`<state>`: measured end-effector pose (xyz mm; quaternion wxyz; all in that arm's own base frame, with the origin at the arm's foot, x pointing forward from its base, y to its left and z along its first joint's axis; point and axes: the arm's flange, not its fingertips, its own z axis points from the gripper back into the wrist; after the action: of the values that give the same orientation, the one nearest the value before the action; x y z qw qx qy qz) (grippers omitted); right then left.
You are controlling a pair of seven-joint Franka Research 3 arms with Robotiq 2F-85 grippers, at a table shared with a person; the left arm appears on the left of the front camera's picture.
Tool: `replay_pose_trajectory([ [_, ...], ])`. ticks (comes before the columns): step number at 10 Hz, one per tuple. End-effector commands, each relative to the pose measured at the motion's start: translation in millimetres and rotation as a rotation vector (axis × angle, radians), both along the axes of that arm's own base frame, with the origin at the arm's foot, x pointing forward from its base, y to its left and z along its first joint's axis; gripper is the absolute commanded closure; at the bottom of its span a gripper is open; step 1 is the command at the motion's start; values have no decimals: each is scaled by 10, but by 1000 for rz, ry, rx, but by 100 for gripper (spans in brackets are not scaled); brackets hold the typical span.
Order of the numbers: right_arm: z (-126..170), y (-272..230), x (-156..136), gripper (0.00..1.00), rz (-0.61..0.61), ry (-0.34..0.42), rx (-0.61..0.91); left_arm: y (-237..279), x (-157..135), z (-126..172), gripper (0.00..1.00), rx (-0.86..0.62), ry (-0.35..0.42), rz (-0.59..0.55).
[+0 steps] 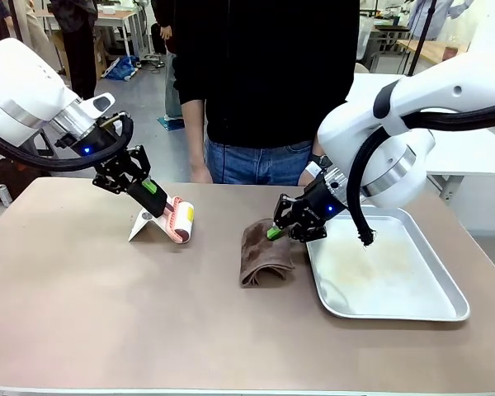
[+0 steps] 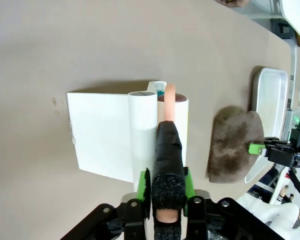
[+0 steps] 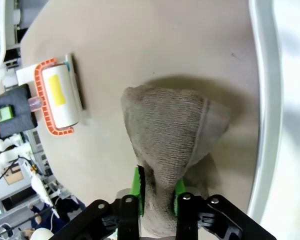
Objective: Clean the surface of the table.
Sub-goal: Return the Lint Roller and towel to their original positions.
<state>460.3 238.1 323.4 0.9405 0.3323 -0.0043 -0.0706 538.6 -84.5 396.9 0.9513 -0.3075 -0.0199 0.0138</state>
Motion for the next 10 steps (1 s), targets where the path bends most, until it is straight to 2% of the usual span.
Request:
replay_pose_trajectory([
  [1, 28, 16, -23, 0, -9, 24, -22, 72, 2, -13, 0, -1, -12, 5],
  [4, 12, 7, -31, 2, -6, 23, -15, 187, -9, 95, 0, -21, -38, 31],
  [5, 20, -3, -45, 0, -15, 14, -35, 237, -27, 146, 0, -36, -46, 37],
  [7, 235, -10, -101, 0, 2, -67, -99, 367, -140, 318, 0, -84, -70, 30],
  [10, 572, 199, -84, 0, 59, -175, -329, 569, -516, 677, 0, -159, -140, 35],
])
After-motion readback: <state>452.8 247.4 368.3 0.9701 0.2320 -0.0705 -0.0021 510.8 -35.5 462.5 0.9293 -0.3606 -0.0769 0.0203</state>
